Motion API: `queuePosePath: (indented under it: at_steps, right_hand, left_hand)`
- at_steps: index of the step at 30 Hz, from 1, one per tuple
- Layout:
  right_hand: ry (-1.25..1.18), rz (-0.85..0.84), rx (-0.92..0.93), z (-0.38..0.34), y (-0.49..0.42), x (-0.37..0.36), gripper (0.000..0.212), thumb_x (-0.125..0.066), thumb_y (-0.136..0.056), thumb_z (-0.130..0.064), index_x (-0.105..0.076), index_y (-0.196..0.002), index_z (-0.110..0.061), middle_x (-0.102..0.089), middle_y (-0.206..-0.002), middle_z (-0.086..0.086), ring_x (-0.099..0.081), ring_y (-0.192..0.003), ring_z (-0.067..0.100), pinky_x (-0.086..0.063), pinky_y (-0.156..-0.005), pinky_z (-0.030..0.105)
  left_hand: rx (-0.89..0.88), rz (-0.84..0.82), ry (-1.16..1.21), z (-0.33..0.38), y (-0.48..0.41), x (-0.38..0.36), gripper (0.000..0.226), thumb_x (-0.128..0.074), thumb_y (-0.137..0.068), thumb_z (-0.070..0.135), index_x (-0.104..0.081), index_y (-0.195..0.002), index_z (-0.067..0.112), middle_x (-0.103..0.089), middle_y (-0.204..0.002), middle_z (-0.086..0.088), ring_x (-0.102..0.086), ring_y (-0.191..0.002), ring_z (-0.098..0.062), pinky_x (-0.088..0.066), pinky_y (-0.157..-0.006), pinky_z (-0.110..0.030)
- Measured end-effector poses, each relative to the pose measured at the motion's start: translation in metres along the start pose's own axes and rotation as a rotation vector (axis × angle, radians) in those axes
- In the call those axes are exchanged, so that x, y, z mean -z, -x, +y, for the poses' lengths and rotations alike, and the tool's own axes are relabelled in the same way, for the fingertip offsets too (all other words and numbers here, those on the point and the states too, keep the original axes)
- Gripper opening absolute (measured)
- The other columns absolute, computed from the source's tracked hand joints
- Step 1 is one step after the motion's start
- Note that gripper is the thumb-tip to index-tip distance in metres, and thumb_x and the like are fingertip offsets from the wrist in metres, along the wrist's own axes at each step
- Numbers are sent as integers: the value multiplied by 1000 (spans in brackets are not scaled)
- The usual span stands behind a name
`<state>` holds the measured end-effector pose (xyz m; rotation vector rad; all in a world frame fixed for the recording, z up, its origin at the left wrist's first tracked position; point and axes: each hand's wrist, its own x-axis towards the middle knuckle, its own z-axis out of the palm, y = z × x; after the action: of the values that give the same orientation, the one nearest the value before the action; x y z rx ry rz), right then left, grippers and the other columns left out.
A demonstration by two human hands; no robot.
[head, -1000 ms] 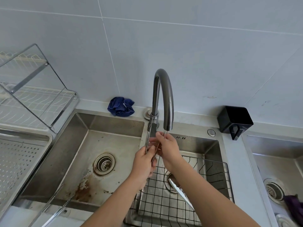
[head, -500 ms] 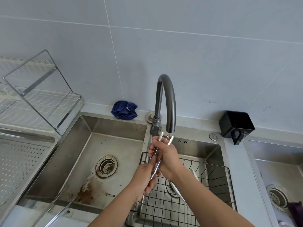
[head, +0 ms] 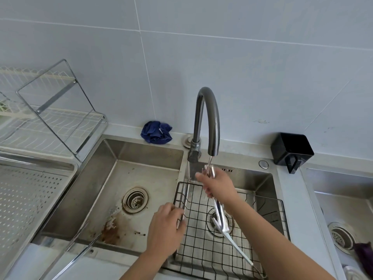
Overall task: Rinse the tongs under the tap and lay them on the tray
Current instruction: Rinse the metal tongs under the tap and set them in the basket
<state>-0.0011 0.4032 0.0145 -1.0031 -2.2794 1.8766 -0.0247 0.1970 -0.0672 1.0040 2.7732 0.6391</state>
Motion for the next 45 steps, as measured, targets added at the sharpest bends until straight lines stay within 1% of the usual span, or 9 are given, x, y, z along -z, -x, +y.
queuePosePath:
  at_steps: [3,6,10,19,29,34,38,41,45]
  right_hand:
    - [642,-46,-91,33,8,-6,76,-64,-86,-68,-48,-141,-18,-69,-126,6,-67,-109,25,-47,-81,33]
    - [1028,-41,-148,62,13,-5,75,-61,-82,-76,-49,-133,-22,-70,-117,1,-66,-108,26,-46,-75,34]
    - [1073,29,-221,89,16,9,78,-67,-80,-72,-49,-135,-20,-64,-123,3,-60,-117,25,-53,-86,38]
    - [977,124,55,119,44,-1,51,-60,-96,-42,-53,-142,-21,-59,-134,0,-47,-131,25,-34,-115,35]
    - [866,-20,68,157,86,-61,37,-52,-99,-43,-63,-130,-25,-64,-124,-6,-50,-125,18,-45,-96,30]
    - [841,-28,56,163,81,-61,37,-54,-100,-43,-64,-128,-22,-66,-124,-2,-54,-122,20,-50,-93,33]
    - [892,-63,37,155,67,-64,37,-55,-99,-46,-65,-124,-20,-66,-121,1,-60,-113,21,-51,-79,30]
    - [888,-78,48,148,60,-74,37,-55,-99,-46,-66,-120,-18,-68,-118,2,-62,-108,21,-47,-73,29]
    - [809,-76,43,152,65,-90,37,-55,-100,-45,-65,-125,-20,-67,-120,1,-60,-113,21,-49,-74,31]
  left_hand:
    - [-9,-188,-57,-2,11,-18,65,-47,-96,49,-30,-155,28,-17,-166,-1,-6,-157,-22,-11,-126,-37]
    - [-26,-287,-122,-1,22,-32,77,-40,-98,54,-4,-160,28,25,-167,-3,37,-147,-20,12,-122,-39]
    - [-70,-299,-247,-6,27,-38,76,-35,-99,53,-3,-161,24,42,-159,-7,43,-144,-27,14,-123,-45]
    - [-123,-275,-282,-10,29,-40,67,-38,-98,48,-26,-159,21,32,-163,-14,34,-148,-34,-1,-126,-52]
    - [-77,-158,-110,-11,31,-30,63,-47,-99,38,-28,-156,21,-2,-171,-5,13,-156,-20,1,-125,-38]
    - [91,42,-36,-40,43,14,56,-61,-94,27,-47,-146,13,-47,-154,-10,-35,-147,-28,-29,-120,-43]
    - [224,178,-90,-81,56,57,48,-72,-81,10,-62,-128,7,-62,-124,-14,-59,-113,-33,-50,-96,-47]
    - [354,203,-193,-113,68,84,46,-77,-76,14,-64,-119,5,-62,-110,-16,-58,-100,-36,-50,-83,-47]
    - [612,100,-261,-151,89,99,79,-85,-72,38,-54,-135,3,-54,-129,-25,-49,-120,-44,-43,-96,-55]
